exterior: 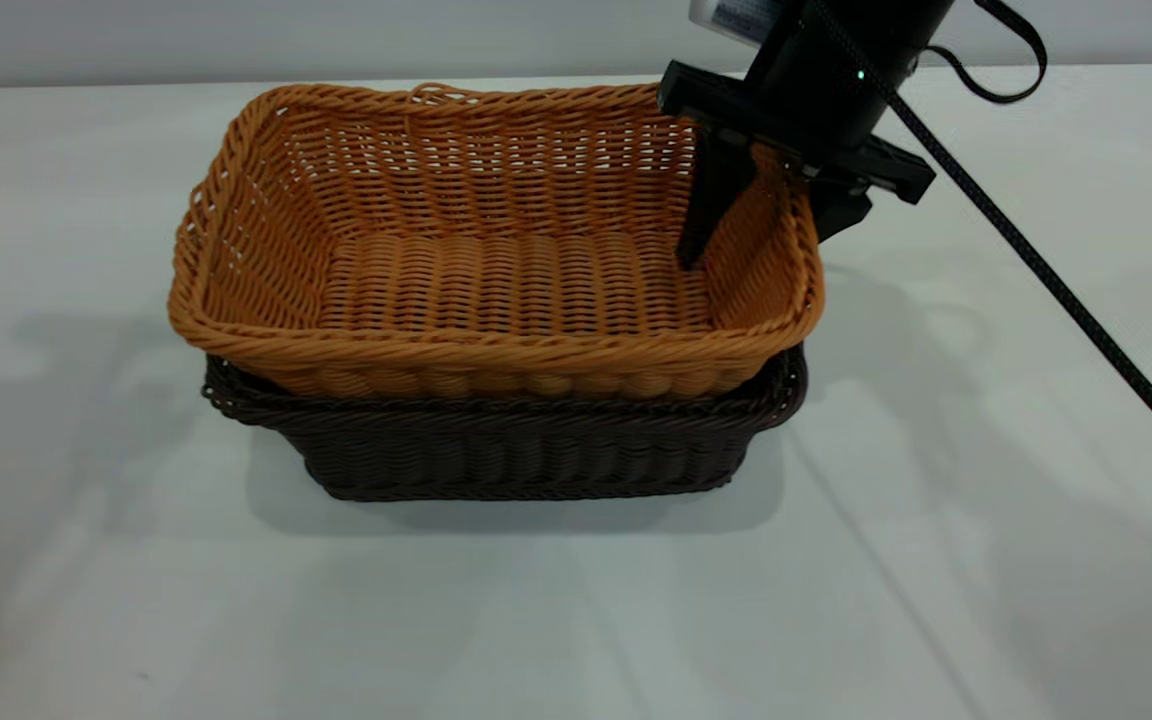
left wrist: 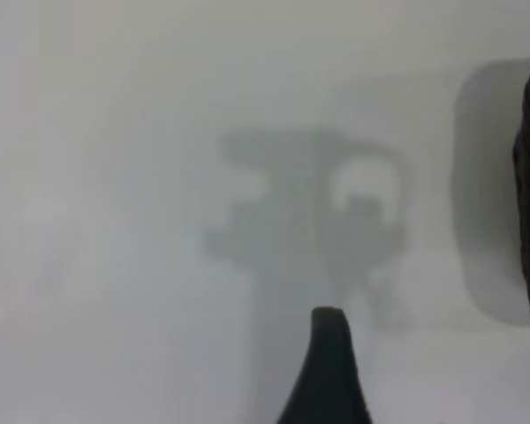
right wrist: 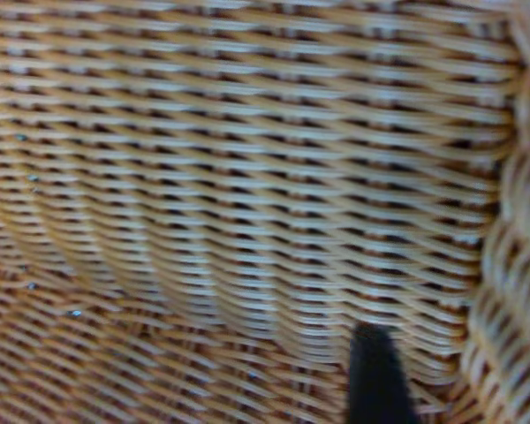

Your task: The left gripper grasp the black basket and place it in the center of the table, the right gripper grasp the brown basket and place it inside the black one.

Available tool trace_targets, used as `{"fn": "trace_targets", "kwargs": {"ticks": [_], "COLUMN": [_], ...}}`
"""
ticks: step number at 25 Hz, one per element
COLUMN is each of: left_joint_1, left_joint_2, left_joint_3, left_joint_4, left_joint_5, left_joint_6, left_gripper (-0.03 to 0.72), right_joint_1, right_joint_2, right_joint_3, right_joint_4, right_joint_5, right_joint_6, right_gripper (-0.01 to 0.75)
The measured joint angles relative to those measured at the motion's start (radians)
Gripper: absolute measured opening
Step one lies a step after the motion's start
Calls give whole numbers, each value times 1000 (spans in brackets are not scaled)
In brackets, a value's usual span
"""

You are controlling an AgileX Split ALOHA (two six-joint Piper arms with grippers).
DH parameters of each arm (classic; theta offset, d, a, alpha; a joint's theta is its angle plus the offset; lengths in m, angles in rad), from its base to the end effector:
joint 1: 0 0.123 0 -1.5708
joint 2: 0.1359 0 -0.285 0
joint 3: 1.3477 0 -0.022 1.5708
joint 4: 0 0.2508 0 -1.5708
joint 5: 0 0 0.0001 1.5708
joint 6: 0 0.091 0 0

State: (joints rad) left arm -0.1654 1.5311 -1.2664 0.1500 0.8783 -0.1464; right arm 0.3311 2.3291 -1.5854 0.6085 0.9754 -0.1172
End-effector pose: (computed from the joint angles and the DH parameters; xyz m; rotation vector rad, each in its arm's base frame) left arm 0.3203 -0.0428 0.3056 0.1103 2.6092 0.0750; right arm 0.3992 0.1828 0.0857 0.1240 -2.9415 -0.7235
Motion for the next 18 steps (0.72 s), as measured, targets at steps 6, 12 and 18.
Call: {"fn": "trace_targets", "kwargs": {"ticks": [6,12,18], "left_joint_1": [0,0,0], "left_joint_2": [-68,-240,-462], "left_joint_3": [0,0,0], "left_joint_4": [0,0,0], "left_joint_5": [2,61,235], "left_joint_6": [11,24,79], "left_gripper": [557,557,557], "right_joint_1": [0,0,2], "right_joint_2": [-77,-218,-463], "right_joint_3": [-23,-23,-23], "right_joint_4": [-129,-344,-398], "right_joint_5": [108,215,242], "right_joint_6": [3,86,123], "right_gripper": [547,544,494]}}
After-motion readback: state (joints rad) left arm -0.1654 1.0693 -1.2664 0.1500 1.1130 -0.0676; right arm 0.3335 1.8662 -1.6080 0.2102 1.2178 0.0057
